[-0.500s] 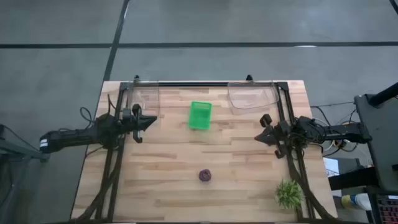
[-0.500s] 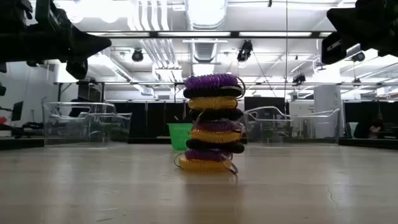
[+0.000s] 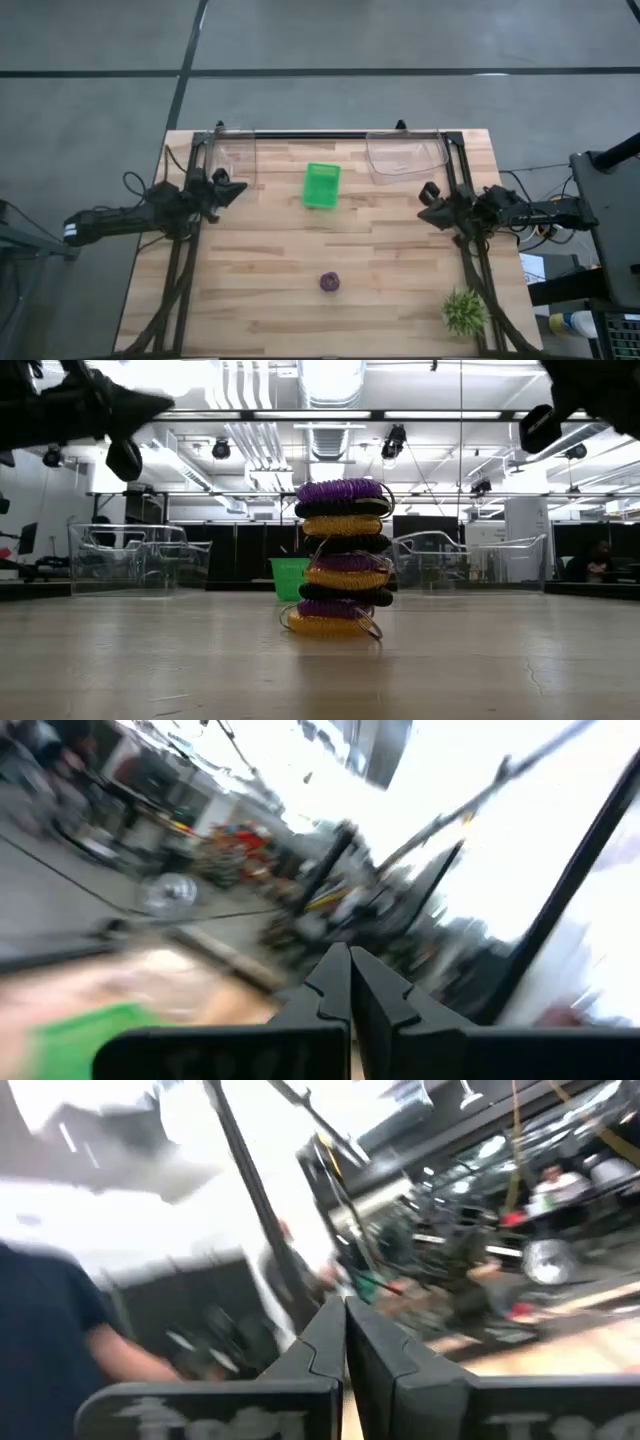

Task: Sort spring keychains
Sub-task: Put the top purple spring keychain into the right transparent bin

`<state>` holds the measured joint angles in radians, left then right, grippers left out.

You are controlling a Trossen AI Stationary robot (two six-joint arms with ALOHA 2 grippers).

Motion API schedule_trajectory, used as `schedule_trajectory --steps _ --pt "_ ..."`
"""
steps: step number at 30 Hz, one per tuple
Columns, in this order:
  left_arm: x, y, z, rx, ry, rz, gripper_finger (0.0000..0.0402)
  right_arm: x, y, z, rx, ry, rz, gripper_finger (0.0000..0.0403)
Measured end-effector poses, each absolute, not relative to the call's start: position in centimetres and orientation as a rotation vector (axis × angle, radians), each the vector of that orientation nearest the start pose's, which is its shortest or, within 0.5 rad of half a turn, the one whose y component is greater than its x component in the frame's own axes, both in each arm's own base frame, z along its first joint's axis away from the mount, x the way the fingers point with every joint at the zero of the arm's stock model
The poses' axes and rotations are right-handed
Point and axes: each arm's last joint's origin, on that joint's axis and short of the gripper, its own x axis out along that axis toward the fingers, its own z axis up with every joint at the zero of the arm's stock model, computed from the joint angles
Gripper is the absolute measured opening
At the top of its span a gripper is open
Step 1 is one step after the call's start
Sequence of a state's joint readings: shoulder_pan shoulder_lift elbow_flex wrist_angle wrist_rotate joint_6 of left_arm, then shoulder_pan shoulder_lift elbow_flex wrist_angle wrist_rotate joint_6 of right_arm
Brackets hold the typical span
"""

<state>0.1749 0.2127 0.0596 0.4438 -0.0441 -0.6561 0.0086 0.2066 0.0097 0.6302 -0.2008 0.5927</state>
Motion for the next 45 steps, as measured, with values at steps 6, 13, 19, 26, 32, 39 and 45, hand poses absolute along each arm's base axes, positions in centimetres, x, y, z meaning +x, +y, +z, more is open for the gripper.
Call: schedule_trajectory --steps 6,13,19,26,32,39,45 --pt "10.0 1.9 22.2 -0.902 -0.473 0.024 0.0003 9.1 0.2 22.6 0.822 -0.564 0.331 0.0008" --pt "9.7 2.1 22.9 -1.073 -0.594 0.005 0.0003 8.7 -0.6 23.0 1.076 -0.759 0.148 0.0009" --pt "9.5 2.2 23.1 -1.186 -0.649 -0.002 0.0003 8.7 -0.8 23.0 1.157 -0.790 0.114 0.0008" --pt "9.5 2.2 23.0 -1.292 -0.652 -0.039 0.0003 8.7 -0.9 23.5 1.205 -0.826 0.113 0.0008" --pt "9.5 2.3 24.0 -1.233 -0.669 -0.015 0.0003 10.6 -0.2 26.9 1.073 -0.505 0.204 0.0008" --pt "10.3 2.3 26.4 -1.050 -0.611 0.028 0.0003 14.5 0.3 30.3 0.926 0.204 -0.004 0.0008" --pt "11.1 2.0 27.3 -1.058 -0.504 -0.061 0.0003 18.6 0.8 33.3 0.899 0.504 0.005 0.0009"
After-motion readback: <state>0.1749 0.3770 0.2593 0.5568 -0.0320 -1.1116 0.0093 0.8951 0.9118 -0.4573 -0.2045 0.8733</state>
